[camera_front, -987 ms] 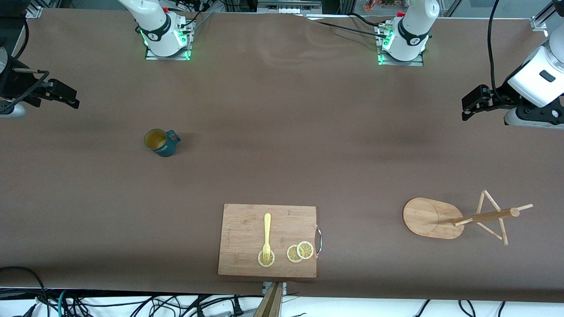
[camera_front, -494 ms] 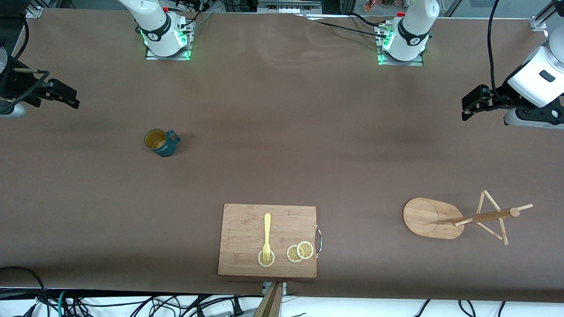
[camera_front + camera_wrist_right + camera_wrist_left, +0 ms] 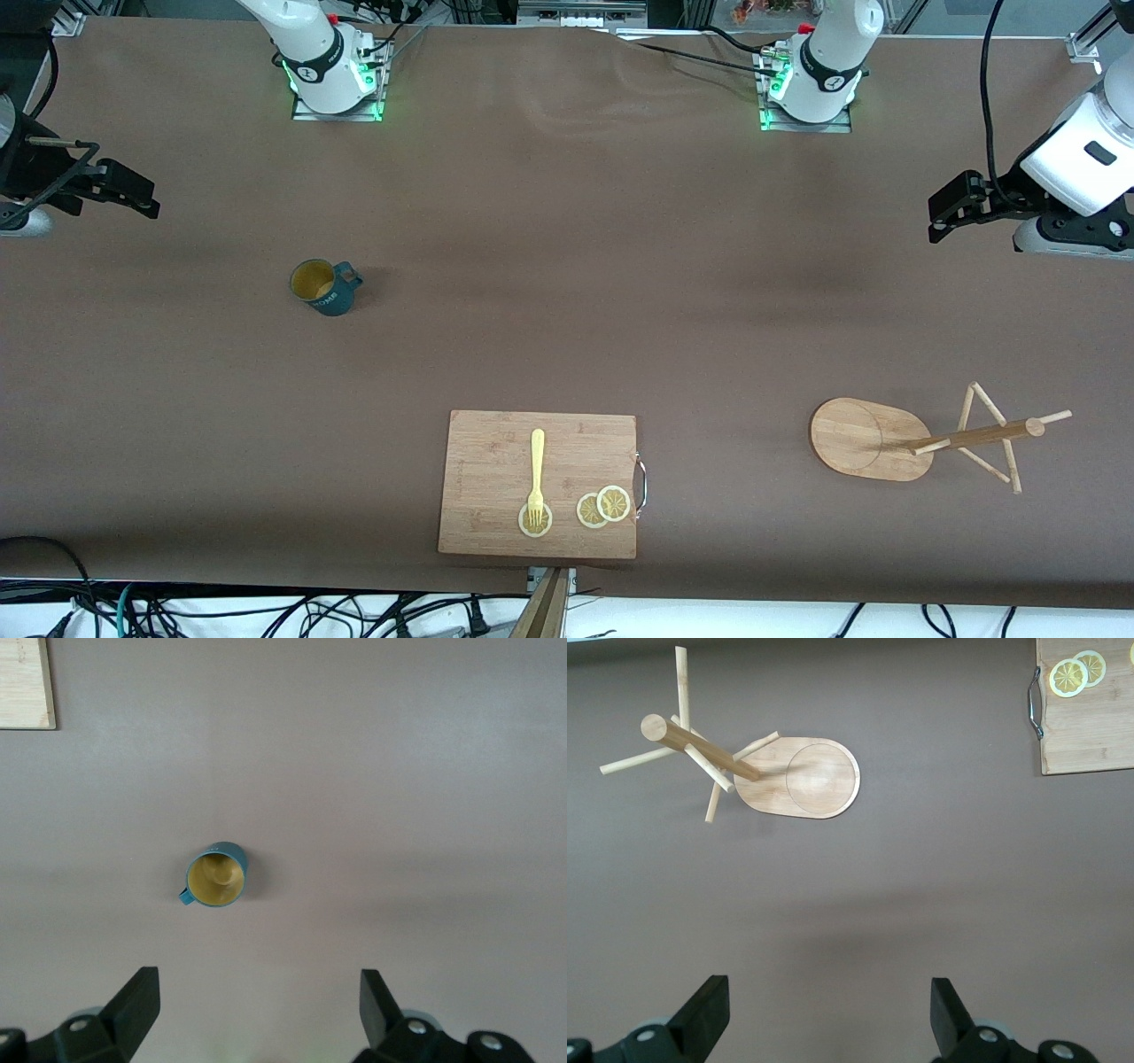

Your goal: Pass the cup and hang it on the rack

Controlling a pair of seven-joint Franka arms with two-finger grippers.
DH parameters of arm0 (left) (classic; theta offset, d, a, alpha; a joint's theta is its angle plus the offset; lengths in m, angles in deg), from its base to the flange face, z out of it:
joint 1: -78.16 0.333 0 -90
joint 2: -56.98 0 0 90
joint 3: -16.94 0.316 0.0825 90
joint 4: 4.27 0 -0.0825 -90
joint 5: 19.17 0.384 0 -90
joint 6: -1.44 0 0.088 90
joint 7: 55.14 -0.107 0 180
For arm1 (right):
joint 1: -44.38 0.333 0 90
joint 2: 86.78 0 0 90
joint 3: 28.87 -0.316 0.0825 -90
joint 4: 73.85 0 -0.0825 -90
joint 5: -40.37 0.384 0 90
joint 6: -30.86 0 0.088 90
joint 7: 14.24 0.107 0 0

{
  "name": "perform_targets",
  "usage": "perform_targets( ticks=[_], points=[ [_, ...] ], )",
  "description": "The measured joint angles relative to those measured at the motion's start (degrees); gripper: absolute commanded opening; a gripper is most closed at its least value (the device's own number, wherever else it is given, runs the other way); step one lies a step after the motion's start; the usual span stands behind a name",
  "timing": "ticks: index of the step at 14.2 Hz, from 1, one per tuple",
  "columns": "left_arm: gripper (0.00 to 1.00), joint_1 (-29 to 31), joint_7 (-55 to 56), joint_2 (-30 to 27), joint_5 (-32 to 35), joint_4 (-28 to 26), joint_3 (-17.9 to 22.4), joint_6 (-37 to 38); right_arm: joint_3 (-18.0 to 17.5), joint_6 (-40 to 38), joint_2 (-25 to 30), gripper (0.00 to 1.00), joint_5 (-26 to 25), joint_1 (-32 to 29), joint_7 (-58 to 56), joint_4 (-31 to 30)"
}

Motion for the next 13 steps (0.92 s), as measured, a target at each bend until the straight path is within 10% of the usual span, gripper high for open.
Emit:
perform_targets(
  ticks=[13],
  points=[
    [1.00, 0.13, 0.00, 0.88, 1.12, 0.00, 0.27, -0.10, -0.12, -0.14, -0.01, 1.00, 0.00, 0.00, 0.00, -0.03]
  ],
)
